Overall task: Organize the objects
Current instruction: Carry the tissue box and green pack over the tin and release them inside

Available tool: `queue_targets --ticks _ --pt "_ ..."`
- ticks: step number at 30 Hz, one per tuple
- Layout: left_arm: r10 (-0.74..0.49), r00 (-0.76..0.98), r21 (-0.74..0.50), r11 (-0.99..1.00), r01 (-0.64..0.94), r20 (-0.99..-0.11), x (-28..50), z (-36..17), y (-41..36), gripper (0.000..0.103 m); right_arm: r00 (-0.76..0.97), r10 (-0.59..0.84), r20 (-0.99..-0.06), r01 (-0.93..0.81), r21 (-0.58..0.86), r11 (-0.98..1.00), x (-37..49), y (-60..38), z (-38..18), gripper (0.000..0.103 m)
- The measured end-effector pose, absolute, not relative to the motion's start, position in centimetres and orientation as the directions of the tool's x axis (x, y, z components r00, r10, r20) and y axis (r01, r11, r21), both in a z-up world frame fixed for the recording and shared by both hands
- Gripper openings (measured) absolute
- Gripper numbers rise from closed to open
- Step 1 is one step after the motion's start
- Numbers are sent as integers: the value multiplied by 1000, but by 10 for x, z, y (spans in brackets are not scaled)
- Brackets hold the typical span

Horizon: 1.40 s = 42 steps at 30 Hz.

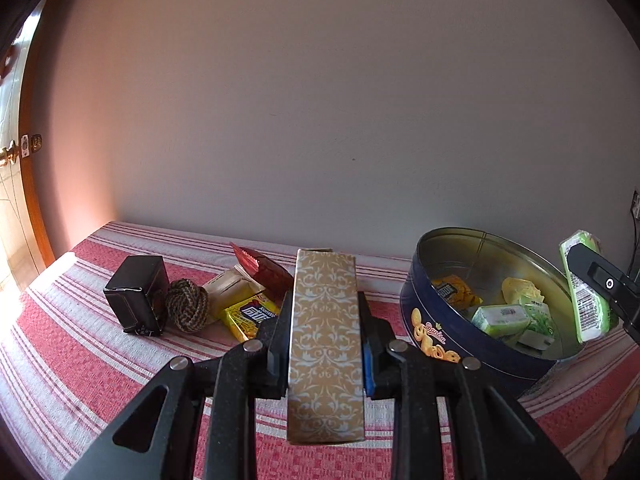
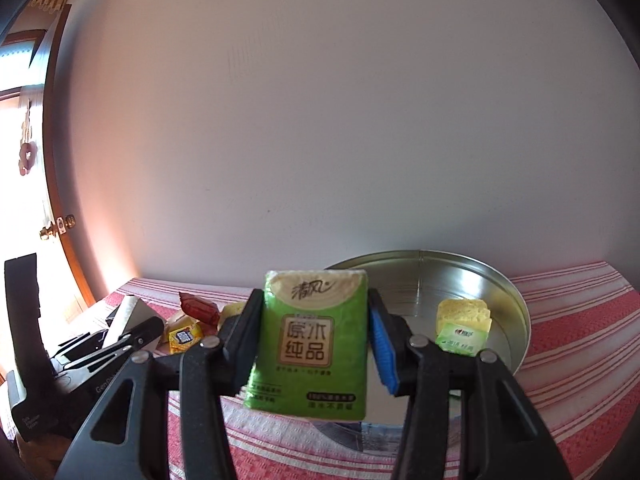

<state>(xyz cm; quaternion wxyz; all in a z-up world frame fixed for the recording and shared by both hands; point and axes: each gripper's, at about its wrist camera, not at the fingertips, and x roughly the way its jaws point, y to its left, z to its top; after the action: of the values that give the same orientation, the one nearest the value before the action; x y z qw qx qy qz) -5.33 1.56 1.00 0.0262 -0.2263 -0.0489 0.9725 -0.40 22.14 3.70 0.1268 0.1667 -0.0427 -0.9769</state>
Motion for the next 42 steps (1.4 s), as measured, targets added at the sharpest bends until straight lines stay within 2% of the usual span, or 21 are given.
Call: queue_targets --ticks 11,18,25,42 --pt "151 -900 -78 -988 -130 -408 -63 27 99 28 -947 -152 -284 129 97 -987 -8 279 45 50" --pt "196 -890 -54 -980 -191 -412 -75 26 146 28 -951 -38 -308 26 42 -999 -27 310 36 50" --pt "206 -884 -30 -977 -213 -421 -90 18 180 28 -937 39 -346 -61 54 -997 -44 336 27 50" --pt "199 -871 20 -972 -233 -449 -94 1 189 28 -895 8 -446 -44 70 -997 -65 331 9 50"
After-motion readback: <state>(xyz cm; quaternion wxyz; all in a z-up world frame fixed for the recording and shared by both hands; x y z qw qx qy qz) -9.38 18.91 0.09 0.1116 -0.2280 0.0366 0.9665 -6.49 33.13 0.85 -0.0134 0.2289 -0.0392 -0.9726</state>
